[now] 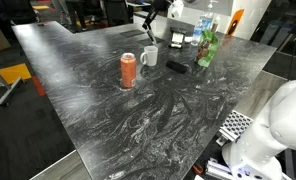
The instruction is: Take two markers out of the white cup
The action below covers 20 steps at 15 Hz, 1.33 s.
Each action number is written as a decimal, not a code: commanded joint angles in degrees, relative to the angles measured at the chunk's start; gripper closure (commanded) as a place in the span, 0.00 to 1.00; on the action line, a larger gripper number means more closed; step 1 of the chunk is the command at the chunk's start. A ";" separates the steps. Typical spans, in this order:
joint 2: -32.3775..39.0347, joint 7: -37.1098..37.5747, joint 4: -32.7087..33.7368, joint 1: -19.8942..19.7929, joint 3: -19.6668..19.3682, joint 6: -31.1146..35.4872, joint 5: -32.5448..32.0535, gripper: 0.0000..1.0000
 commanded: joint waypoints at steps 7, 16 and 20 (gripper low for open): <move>-4.48 4.01 -1.94 6.50 0.52 -20.65 -0.78 0.96; 5.81 11.77 -0.72 4.00 0.29 -29.97 -1.22 0.96; 7.71 14.02 0.43 3.19 0.90 -29.75 -3.16 0.44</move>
